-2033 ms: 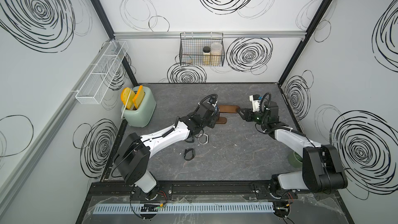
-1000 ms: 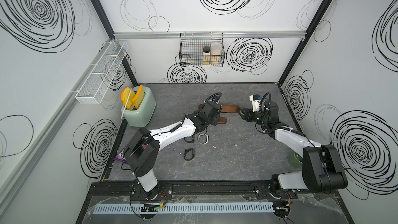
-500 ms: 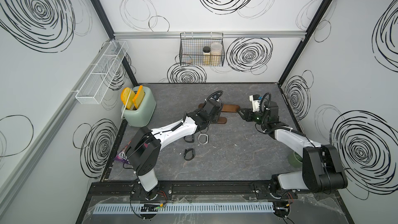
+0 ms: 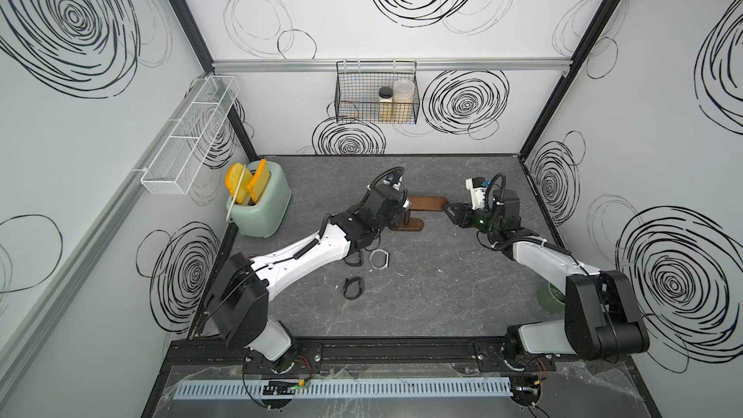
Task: Place watch on stand
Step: Place the watch on the stand, then pick up the watch at the center of the board.
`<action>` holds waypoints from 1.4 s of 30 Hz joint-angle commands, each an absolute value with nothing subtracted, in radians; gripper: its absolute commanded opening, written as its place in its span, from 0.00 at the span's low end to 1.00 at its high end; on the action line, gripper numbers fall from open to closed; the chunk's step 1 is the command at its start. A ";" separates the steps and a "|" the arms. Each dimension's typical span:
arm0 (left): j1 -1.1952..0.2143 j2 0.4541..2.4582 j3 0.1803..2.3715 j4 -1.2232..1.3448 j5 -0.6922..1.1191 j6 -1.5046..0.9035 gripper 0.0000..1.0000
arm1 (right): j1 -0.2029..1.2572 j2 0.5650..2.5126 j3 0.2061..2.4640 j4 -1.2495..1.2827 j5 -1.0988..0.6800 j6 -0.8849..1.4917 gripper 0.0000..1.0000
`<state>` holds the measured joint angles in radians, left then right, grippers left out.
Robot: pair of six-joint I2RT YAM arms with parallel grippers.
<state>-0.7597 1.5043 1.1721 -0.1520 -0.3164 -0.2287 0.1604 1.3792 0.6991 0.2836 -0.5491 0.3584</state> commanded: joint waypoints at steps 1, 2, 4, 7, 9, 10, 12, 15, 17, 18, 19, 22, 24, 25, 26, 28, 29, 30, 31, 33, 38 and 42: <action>-0.728 1.419 1.088 -0.203 -0.290 -0.295 0.40 | 0.163 1.342 0.692 0.254 -0.539 0.330 0.50; -0.714 1.398 1.061 -0.220 -0.275 -0.320 0.40 | 0.163 1.337 0.692 0.249 -0.533 0.327 0.51; -0.682 1.364 1.007 -0.272 -0.231 -0.379 0.38 | 0.163 1.321 0.692 0.226 -0.518 0.317 0.56; -0.647 1.351 0.931 -0.341 -0.171 -0.453 0.38 | 0.164 1.273 0.686 0.173 -0.455 0.301 0.63; -0.649 1.351 0.879 -0.352 -0.176 -0.478 0.38 | 0.165 1.228 0.662 0.137 -0.430 0.299 0.67; -0.650 1.349 0.856 -0.345 -0.182 -0.486 0.36 | 0.168 1.204 0.647 0.127 -0.425 0.302 0.69; -0.650 1.339 0.801 -0.316 -0.189 -0.507 0.33 | 0.184 1.150 0.610 0.093 -0.426 0.307 0.71; -0.649 1.328 0.737 -0.269 -0.187 -0.527 0.33 | 0.233 1.065 0.543 0.053 -0.415 0.325 0.73; -0.649 1.333 0.706 -0.225 -0.169 -0.530 0.33 | 0.275 1.005 0.485 0.050 -0.413 0.353 0.75; -0.649 1.340 0.695 -0.208 -0.161 -0.532 0.33 | 0.300 0.975 0.454 0.056 -0.409 0.375 0.75; -0.649 1.347 0.690 -0.196 -0.160 -0.535 0.33 | 0.321 0.950 0.425 0.067 -0.408 0.396 0.75; -0.649 1.372 0.683 -0.157 -0.149 -0.536 0.32 | 0.382 0.875 0.350 0.098 -0.394 0.452 0.76; -0.651 1.381 0.678 -0.132 -0.131 -0.538 0.32 | 0.412 0.834 0.317 0.101 -0.376 0.475 0.77; -0.653 1.382 0.677 -0.125 -0.127 -0.540 0.32 | 0.422 0.821 0.306 0.103 -0.371 0.482 0.77; -0.656 1.384 0.676 -0.121 -0.121 -0.542 0.32 | 0.429 0.810 0.297 0.108 -0.368 0.487 0.77; -0.664 1.385 0.678 -0.121 -0.125 -0.546 0.33 | 0.440 0.798 0.284 0.116 -0.363 0.491 0.78; -0.664 1.388 0.677 -0.122 -0.130 -0.547 0.33 | 0.442 0.798 0.281 0.116 -0.360 0.491 0.78; -0.663 1.395 0.676 -0.126 -0.134 -0.548 0.33 | 0.444 0.799 0.281 0.118 -0.360 0.492 0.78; -0.664 1.400 0.676 -0.128 -0.141 -0.547 0.34 | 0.445 0.803 0.283 0.119 -0.363 0.492 0.78; -0.663 1.408 0.668 -0.125 -0.150 -0.547 0.34 | 0.446 0.812 0.289 0.121 -0.372 0.492 0.78; -0.657 1.426 0.652 -0.096 -0.155 -0.547 0.35 | 0.464 0.828 0.295 0.130 -0.368 0.497 0.78; -0.645 1.458 0.648 -0.060 -0.145 -0.537 0.34 | 0.489 0.836 0.291 0.139 -0.354 0.505 0.78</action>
